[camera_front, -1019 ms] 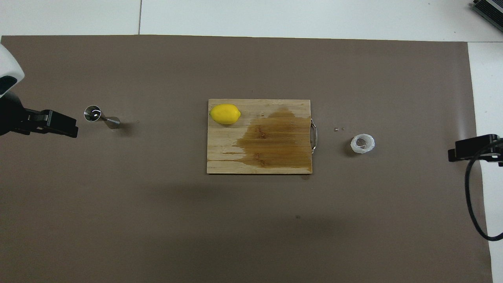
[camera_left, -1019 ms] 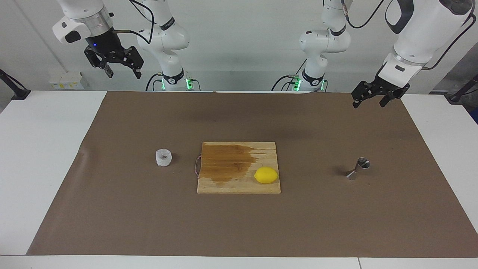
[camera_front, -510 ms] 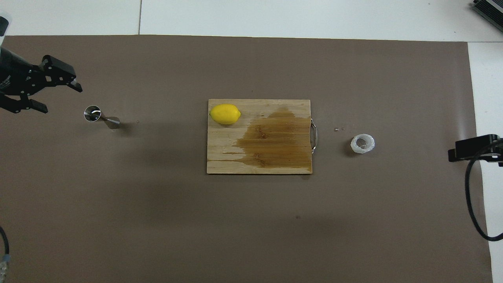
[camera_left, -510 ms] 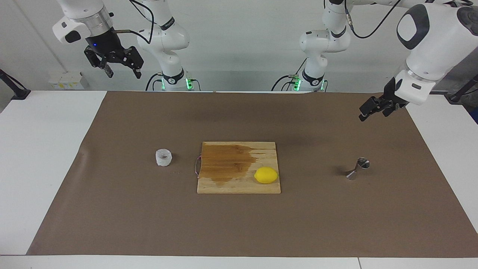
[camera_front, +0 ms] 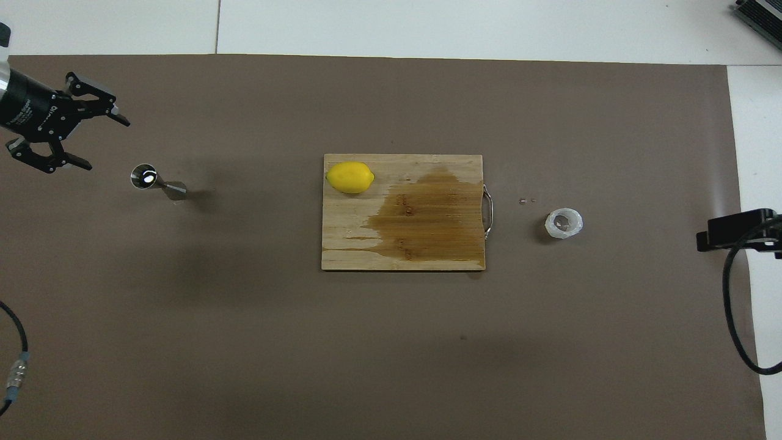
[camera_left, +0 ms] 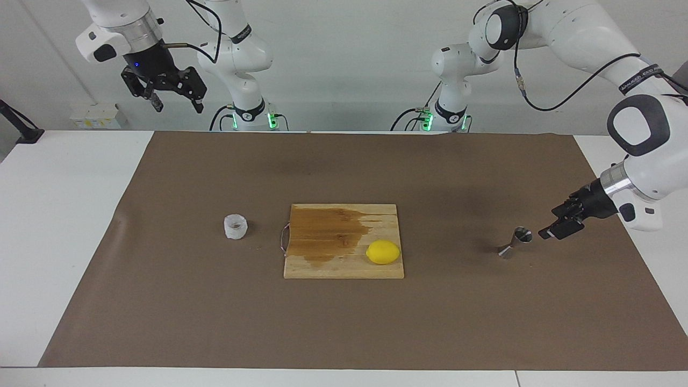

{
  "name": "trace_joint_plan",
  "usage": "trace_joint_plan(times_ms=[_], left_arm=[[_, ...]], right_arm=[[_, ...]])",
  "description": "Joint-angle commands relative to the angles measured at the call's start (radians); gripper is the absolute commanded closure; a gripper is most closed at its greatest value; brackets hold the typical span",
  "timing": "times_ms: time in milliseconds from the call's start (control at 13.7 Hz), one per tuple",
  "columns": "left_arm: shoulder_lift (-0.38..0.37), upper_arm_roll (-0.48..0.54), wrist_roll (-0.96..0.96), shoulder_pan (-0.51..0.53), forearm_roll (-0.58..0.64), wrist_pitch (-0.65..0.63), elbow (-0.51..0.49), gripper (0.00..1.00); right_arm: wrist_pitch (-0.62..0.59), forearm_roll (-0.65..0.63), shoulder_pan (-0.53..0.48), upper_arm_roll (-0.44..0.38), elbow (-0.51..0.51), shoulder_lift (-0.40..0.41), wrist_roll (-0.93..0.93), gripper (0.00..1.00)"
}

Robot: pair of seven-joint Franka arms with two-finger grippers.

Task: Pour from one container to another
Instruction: 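Open the left gripper and reach toward the metal jigger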

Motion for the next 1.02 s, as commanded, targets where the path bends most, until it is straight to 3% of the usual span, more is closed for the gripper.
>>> trace_joint_plan(times_ms=[0, 364, 510, 728, 947], left_arm=[[0.062, -0.006, -0.077, 0.042, -0.047, 0.043, 0.04, 0.0], [0.117, 0.0, -0.166, 0.122, -0.217, 0.112, 0.023, 0.0], [0.125, 0.0, -0.18, 0.116, -0.219, 0.156, 0.001, 0.0], [0.107, 0.016, -0.198, 0.13, -0.292, 0.17, -0.076, 0.0], [0.041, 0.033, -0.208, 0.136, -0.373, 0.23, -0.231, 0.0]], right_arm=[[-0.003, -0.005, -0.005, 0.004, -0.013, -0.015, 0.007, 0.0], [-0.001, -0.005, -0.005, 0.004, -0.013, -0.015, 0.007, 0.0], [-0.001, -0.005, -0.005, 0.004, -0.013, -0.015, 0.007, 0.0], [-0.001, -0.005, -0.005, 0.004, -0.013, -0.015, 0.007, 0.0], [-0.003, -0.005, -0.005, 0.004, -0.013, -0.015, 0.007, 0.0]])
